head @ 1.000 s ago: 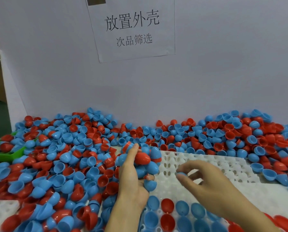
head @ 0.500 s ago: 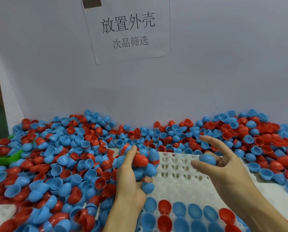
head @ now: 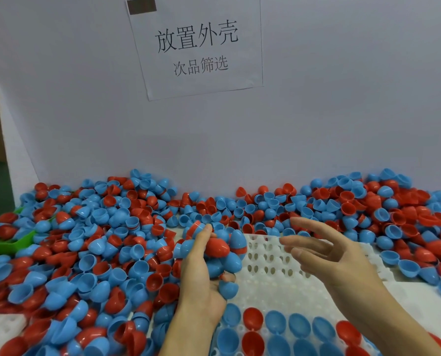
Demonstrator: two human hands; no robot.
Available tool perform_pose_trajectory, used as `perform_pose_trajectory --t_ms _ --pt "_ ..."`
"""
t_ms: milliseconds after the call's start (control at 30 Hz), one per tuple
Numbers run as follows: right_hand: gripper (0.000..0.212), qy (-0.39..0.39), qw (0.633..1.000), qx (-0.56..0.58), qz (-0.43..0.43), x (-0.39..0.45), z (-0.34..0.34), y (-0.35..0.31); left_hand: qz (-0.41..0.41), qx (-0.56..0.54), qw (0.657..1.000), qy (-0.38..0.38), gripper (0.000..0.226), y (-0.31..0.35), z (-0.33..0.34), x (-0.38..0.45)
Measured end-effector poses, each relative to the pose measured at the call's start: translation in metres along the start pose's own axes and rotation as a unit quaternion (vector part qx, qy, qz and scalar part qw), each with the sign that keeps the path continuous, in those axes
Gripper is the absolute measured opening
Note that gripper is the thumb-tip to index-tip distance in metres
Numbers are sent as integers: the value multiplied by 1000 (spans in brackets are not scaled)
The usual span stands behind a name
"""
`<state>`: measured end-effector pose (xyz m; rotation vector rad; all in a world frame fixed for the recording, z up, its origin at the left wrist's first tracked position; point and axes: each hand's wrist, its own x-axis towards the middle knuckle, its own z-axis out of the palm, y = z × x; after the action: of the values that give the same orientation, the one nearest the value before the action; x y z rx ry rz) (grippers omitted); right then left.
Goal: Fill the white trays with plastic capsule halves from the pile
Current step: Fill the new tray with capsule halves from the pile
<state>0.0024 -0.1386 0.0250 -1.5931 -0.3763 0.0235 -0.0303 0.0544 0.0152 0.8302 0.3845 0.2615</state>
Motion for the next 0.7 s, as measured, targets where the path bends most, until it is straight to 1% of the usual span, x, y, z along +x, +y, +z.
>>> perform_pose_trajectory --t_ms 67,133,233,300,433,500,567,600,633,667,700 --pt "32 3 999 -33 7 0 2 1 -20 12 999 -26 27 0 -1 -1" --pt "24 -3 998 -58 10 0 6 1 -35 45 995 -76 28 0 0 -3" --pt "27 -52 995 -86 9 -3 13 0 -52 83 983 -156 26 -2 2 -8" --pt "28 -58 990 -126 -22 -4 15 0 -62 88 977 -182 27 -3 3 -8" --pt "14 -38 982 -177 -47 -4 15 1 -65 87 974 -197 28 -3 4 -8" --pt "10 -29 984 -165 -56 -4 16 1 -59 94 974 -197 27 -2 4 -9" --pt "8 -4 991 -119 -55 -3 17 0 -60 89 977 -184 26 -1 4 -9" --pt "10 16 995 -88 -47 -3 17 -1 -62 80 979 -179 26 0 4 -8" --pt "18 32 997 -62 -39 -3 15 -1 -63 71 980 -175 25 0 4 -8" --pt "24 43 998 -38 -29 -3 13 0 -64 65 981 -171 25 0 4 -7" --pt "26 45 999 -18 -19 -1 12 1 -65 60 982 -169 24 0 4 -7"
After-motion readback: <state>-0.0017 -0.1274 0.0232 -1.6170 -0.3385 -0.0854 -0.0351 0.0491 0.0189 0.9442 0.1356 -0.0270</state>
